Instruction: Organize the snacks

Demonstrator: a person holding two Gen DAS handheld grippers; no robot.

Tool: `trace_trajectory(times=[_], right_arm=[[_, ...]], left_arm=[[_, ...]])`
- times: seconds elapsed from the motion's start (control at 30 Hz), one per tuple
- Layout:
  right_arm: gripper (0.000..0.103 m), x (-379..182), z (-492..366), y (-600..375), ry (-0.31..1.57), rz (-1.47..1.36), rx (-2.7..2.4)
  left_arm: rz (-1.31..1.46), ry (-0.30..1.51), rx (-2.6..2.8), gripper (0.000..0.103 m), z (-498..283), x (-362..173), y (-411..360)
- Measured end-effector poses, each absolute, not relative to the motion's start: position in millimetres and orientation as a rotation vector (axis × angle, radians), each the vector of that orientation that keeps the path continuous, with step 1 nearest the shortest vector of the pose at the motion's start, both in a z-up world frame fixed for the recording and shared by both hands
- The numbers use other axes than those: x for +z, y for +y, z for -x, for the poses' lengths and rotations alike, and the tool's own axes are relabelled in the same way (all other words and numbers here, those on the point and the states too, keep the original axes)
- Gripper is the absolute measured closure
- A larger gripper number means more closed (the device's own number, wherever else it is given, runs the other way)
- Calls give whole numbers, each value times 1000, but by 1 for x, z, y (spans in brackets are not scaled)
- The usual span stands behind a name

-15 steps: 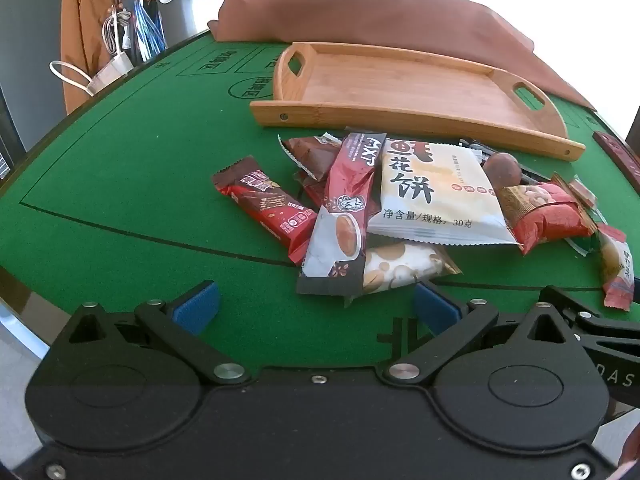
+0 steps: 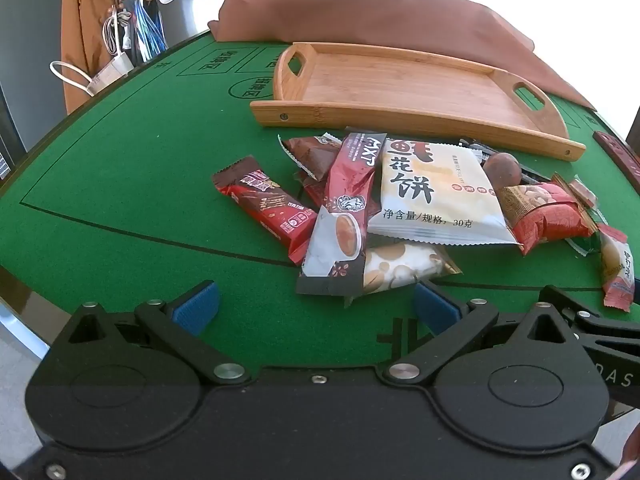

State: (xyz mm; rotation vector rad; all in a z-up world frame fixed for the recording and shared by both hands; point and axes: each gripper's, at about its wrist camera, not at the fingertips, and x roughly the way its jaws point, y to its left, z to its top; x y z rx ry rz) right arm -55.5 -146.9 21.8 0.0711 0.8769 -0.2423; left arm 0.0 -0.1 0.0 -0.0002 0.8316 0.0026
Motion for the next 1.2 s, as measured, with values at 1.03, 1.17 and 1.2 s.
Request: trace_trajectory(times=[1.03, 1.17, 1.2], right_arm=[[0, 20, 54, -145, 880, -70, -243], [0, 20, 54, -145, 881, -70, -243], [0, 20, 54, -145, 881, -70, -243]], left_arm=[[0, 830, 3, 0, 0, 0, 0], [0, 830, 3, 0, 0, 0, 0], [0, 830, 3, 0, 0, 0, 0]])
